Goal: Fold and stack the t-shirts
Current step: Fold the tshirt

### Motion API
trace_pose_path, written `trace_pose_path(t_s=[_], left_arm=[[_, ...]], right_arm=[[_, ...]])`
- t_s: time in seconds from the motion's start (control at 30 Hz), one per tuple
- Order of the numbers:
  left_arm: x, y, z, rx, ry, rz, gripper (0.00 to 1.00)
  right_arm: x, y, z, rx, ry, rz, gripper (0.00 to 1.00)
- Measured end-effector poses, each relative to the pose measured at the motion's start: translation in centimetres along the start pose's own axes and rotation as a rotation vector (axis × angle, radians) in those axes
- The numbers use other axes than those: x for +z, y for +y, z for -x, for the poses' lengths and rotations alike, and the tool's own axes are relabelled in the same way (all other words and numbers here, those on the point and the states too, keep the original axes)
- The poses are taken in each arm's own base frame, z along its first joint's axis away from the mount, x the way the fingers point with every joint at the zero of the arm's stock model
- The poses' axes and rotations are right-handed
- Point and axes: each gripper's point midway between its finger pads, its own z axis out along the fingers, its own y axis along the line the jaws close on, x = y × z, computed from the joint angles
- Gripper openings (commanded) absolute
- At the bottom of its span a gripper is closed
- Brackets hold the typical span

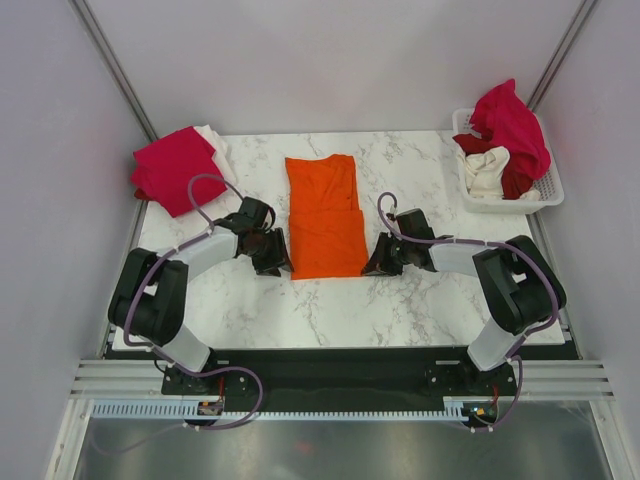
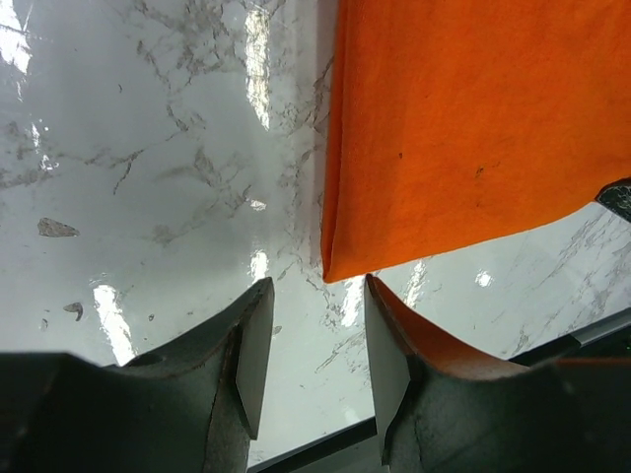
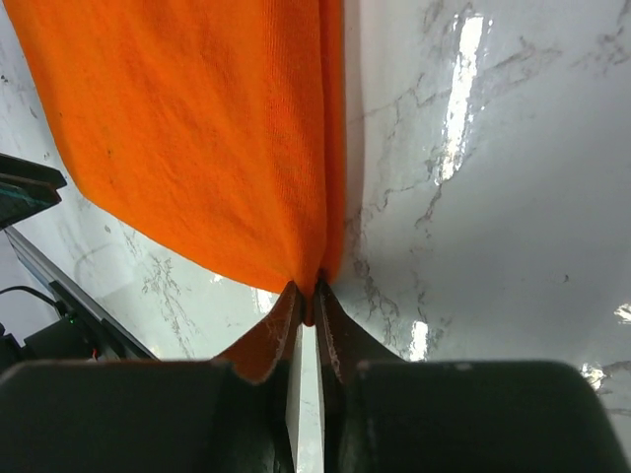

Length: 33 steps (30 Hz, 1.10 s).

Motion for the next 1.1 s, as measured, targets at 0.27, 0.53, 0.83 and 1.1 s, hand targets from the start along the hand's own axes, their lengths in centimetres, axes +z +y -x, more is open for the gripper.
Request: trace_pose_path(t_s=[0.27,0.53,0.83,1.1], left_arm=[[0.6,0.4,-0.9,-0.011,-0.001,-0.004,0.49],[1.2,0.0,-0.9,-0.009,-0.022,-0.026,0.48],[1.9,-0.9,-0.6,-0.004,-0.037,-0.049,0.41],[2.4,-1.1,-1.4,-0.017,-0.030,-0.060,0.02]], right_arm=[[0.1,0.0,0.0,-0.003,-0.003,0.005,0.07],[0.2,0.1,0.0,-0.005,-0.001,0.013,0.05],[0.4,0.2,0.0,-0.008,0.003,0.026,0.02],[0.4,0.3,0.0,-0.011,0.004,0.029,0.00]])
